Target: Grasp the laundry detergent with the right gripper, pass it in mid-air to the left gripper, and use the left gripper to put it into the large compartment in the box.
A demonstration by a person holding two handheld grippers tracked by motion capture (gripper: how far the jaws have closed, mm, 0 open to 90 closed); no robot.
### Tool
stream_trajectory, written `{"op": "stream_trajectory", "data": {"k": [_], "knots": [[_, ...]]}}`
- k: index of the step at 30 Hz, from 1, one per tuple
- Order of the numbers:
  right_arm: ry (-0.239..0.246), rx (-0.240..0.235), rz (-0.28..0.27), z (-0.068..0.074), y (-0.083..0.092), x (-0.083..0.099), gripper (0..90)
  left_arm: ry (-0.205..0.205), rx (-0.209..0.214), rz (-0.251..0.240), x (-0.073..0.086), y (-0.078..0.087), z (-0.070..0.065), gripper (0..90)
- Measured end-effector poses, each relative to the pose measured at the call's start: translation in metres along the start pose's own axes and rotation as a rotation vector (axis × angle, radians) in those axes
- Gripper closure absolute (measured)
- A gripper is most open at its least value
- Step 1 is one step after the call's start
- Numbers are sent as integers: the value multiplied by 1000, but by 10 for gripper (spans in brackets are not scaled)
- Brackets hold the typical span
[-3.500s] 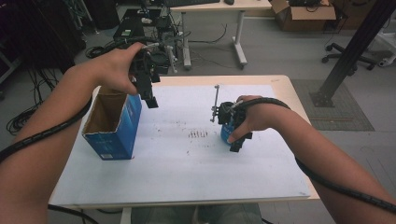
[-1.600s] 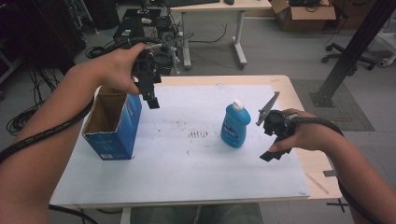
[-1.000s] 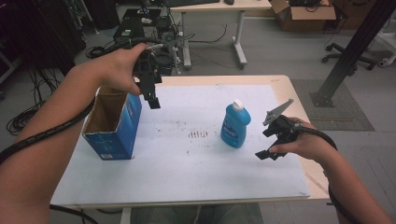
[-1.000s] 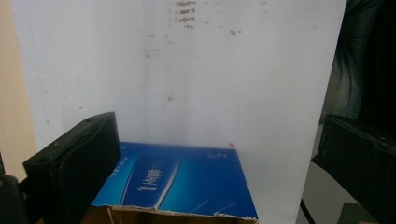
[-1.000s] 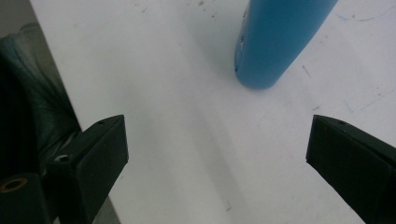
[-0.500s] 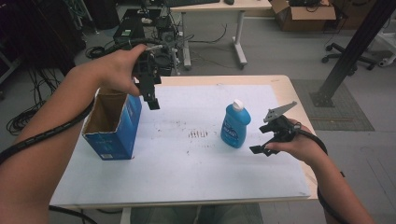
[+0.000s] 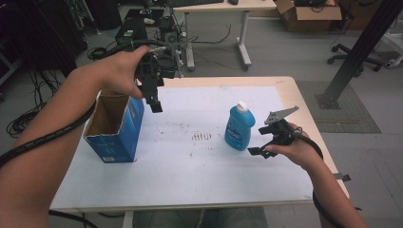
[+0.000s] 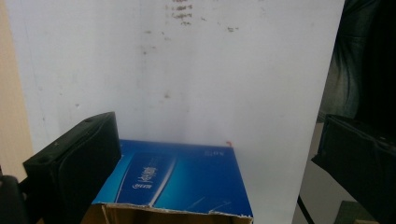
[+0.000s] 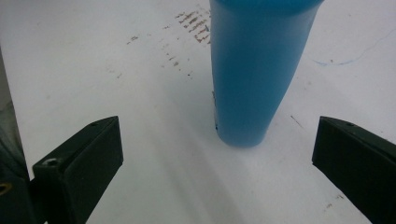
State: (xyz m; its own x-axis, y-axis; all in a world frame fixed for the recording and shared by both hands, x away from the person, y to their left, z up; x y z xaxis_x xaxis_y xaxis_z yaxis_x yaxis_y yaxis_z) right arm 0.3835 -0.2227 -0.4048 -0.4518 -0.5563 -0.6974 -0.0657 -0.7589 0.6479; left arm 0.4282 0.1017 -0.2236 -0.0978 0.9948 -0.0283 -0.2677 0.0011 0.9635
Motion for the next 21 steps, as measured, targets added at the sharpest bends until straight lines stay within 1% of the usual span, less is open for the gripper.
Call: {"op": "stream_trajectory", "data": {"k": [3, 7, 11, 14, 15, 20, 21], "knots": [[-1, 4, -15, -2, -2, 0, 18, -1, 1, -2, -1, 0, 0, 2], [-6, 10, -58, -6, -7, 1, 18, -3, 1, -4, -2, 0, -1, 2], [1, 21, -92, -9, -11, 0, 16, -5, 3, -1, -2, -1, 0, 2], [4, 19, -103, -10, -13, -1, 16, -7, 2, -4, -3, -1, -1, 2], [9, 26, -112, -11, -15, -1, 15, -7, 3, -11, -3, -1, -1, 2], [7, 26, -140, -12, -24, -1, 16, -9, 3, -6, -3, 0, -1, 2], [6, 37, -152, -13, -26, -1, 11, -8, 1, -7, -3, 0, -1, 2]]}}
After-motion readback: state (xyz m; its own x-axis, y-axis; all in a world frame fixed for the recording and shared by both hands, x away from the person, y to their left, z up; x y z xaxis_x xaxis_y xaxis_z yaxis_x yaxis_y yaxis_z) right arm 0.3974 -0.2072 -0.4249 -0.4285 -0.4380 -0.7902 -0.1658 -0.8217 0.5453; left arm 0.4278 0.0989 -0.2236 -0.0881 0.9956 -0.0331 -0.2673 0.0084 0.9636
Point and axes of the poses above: each handheld gripper's, and its own axes: y roughly backward along the jaws, x roughly out of its underside, z roughly to its left, the point moved 5 cm from there along -y, roughly forward along the jaws, and after that the axes turned 15 degrees about -x, right-handed, at the moved point
